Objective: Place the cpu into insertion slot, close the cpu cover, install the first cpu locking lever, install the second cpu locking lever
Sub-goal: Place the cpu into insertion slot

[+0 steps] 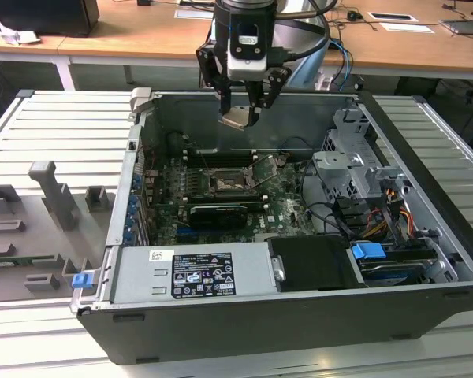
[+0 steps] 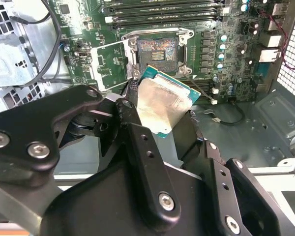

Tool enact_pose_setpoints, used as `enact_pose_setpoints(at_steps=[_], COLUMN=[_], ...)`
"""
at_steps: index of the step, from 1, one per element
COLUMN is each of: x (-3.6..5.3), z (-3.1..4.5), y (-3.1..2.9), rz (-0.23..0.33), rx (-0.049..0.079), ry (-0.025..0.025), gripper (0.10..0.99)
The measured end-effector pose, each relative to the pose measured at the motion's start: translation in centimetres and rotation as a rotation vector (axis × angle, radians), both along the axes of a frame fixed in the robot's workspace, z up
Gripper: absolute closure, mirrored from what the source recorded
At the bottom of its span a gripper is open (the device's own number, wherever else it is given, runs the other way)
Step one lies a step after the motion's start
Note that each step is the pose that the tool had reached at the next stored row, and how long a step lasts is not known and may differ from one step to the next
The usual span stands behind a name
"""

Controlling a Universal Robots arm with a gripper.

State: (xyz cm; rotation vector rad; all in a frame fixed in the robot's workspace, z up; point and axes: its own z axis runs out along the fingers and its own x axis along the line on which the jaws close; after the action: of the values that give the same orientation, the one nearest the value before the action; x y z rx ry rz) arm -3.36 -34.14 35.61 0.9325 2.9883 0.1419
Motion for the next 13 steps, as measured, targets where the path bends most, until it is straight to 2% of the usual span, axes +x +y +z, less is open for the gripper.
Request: enact_pose_setpoints(at_steps=[9,13], x=[0.00,0.00], z=[-0.21,-0.34], y=[0.00,0.05], rz=[-0.028,-0.066], rx=[-0.001,-0.002], ry=[-0.0001,-0.0001], gripper=[0.561,0.561])
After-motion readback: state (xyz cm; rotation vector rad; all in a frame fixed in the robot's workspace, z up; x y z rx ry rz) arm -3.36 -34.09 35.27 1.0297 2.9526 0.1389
